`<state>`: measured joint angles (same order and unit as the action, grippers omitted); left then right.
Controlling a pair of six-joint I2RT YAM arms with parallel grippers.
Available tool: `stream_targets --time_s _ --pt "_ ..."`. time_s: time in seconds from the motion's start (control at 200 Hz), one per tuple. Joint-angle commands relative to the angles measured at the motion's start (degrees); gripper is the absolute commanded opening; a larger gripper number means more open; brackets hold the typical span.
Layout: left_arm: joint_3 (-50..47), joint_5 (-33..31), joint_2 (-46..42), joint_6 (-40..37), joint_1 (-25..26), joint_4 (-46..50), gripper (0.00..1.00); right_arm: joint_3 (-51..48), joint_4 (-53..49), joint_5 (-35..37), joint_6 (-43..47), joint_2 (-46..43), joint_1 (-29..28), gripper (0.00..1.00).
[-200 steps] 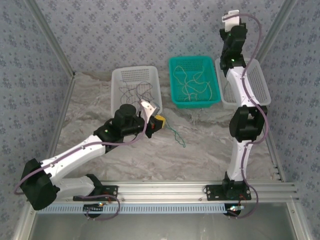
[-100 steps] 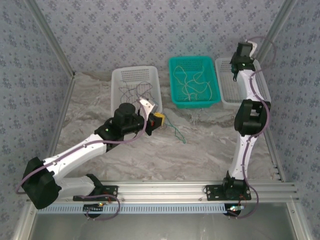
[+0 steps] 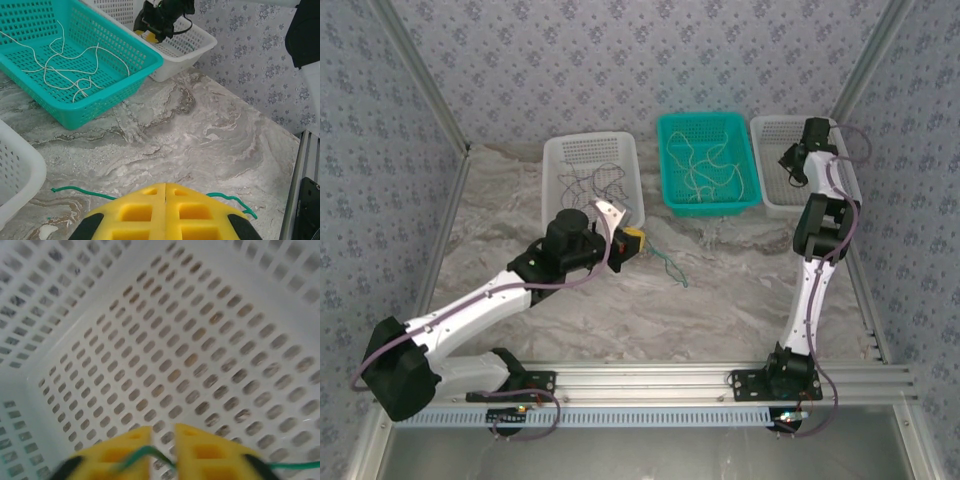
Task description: Untangle the cables
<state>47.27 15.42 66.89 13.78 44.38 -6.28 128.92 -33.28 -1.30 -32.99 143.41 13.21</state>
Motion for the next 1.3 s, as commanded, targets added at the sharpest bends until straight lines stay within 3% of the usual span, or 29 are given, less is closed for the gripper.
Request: stream_targets --time_s 0.0,0.115,0.195,0.455,0.62,0.795,0.954,1.034,1.114,1.294 --pt "-0.6 -1.1 -1.8 1.1 -0.3 -2.2 0.0 4.0 -4.1 -4.6 -0.9 -1.8 -0.3 0.69" --pt "-0.9 -1.3 -2.0 1.9 -0.4 -2.9 0.0 1.4 -2.6 -2.1 -0.6 -7.3 -1.1 0.9" --pt "-1.3 -1.1 -2.2 2.6 -0.4 -3.3 0.0 -0.7 -1.5 -0.9 -0.7 -10.8 -1.3 1.0" --pt "-2.6 -1.1 -3.8 4.2 -0.3 -3.7 0.0 -5.7 2.3 -4.7 1.7 -21.8 -3.2 1.0" --pt "-3.6 -2.8 -4.8 7.0 -0.4 -4.8 0.0 -11.0 2.2 -13.6 2.9 -30.7 -5.3 1.0" --pt "-3.0 -5.0 -5.5 9.9 -0.3 -3.8 0.0 -34.8 11.5 -19.3 3.4 -51.8 -10.5 1.0" --pt "-1.6 -6.3 -6.0 12.8 -0.4 -3.2 0.0 -61.1 23.5 -13.5 10.5 -75.9 -20.1 1.0" --pt "-0.3 -9.6 -5.9 16.3 -0.6 -2.0 0.0 -73.4 27.9 -13.8 11.8 -86.1 -23.9 1.0" --pt "1.6 -14.7 -5.5 21.7 -0.7 1.0 0.0 -81.3 29.1 -17.4 11.1 -94.7 -25.8 1.0" --pt "4.8 -22.1 -3.6 36.2 -0.7 3.9 0.0 -92.7 31.6 -14.9 5.1 -106.2 -31.2 1.0"
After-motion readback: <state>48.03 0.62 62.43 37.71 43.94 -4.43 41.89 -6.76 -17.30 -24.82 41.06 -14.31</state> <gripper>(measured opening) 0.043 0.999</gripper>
